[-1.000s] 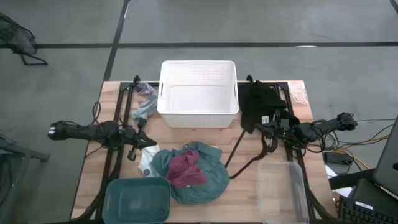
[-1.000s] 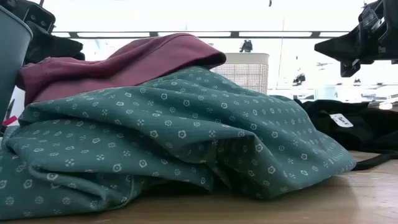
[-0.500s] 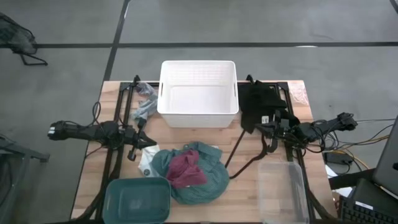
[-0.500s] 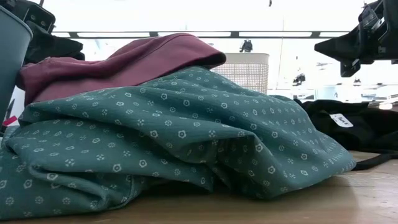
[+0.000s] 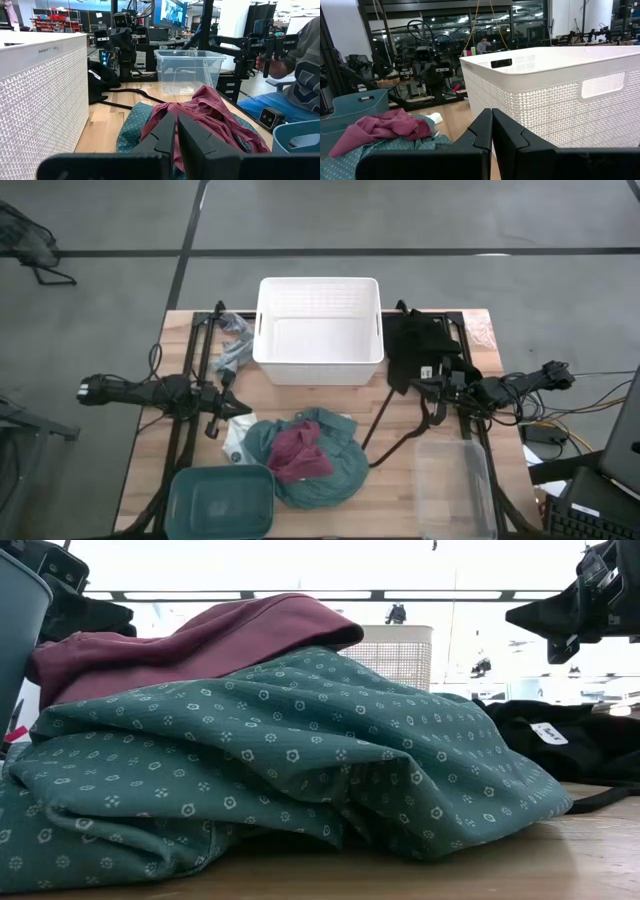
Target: Pick & Place Cloths
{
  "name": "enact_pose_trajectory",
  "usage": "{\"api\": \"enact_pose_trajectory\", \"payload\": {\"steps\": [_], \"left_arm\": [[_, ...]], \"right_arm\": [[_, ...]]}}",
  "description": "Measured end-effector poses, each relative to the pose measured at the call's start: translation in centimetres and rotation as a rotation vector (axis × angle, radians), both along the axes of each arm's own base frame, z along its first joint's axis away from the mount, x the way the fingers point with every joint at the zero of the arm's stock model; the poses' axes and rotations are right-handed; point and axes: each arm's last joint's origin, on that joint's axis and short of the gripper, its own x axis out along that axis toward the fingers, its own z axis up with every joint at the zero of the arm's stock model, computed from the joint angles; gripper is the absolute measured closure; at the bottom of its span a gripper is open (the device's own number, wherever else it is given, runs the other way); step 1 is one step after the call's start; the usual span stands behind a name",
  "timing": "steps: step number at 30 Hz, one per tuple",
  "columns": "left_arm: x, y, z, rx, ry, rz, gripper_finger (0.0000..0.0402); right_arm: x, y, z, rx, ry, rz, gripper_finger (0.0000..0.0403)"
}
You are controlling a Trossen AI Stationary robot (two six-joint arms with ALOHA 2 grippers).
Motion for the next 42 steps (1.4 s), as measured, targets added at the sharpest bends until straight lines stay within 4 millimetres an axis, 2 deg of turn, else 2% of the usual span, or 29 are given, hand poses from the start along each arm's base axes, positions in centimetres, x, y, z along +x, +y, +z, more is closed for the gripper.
{"api": "enact_pose_trajectory", "payload": {"steps": [9, 14, 18, 24, 35, 39, 42], "left_arm": [[0.0, 0.0, 0.0, 0.000, 0.000, 0.000, 0.0376], [0.0, 0.0, 0.0, 0.000, 0.000, 0.000, 0.0376], [0.0, 0.0, 0.0, 0.000, 0.000, 0.000, 0.0376], [0.0, 0.0, 0.0, 0.000, 0.000, 0.000, 0.0376], [0.0, 0.0, 0.0, 0.000, 0.000, 0.000, 0.0376], [0.0, 0.0, 0.0, 0.000, 0.000, 0.000, 0.0376], [0.0, 0.0, 0.0, 0.000, 0.000, 0.000, 0.0376]], "right_arm": [[0.0, 0.0, 0.2, -0.005, -0.015, -0.001, 0.0394], [0.0, 0.0, 0.3, 0.073, -0.046, 0.009, 0.0394], [-0.3, -0.1, 1.5, 0.098, -0.173, 0.018, 0.0394], [-0.6, 0.2, 2.6, 0.009, -0.275, 0.145, 0.0394], [0.4, 0.4, 1.8, 0.102, -0.166, 0.086, 0.0394], [1.2, 0.6, 2.9, 0.150, -0.074, 0.088, 0.0394], [1.8, 0.6, 4.5, 0.153, 0.066, 0.015, 0.0385]]}}
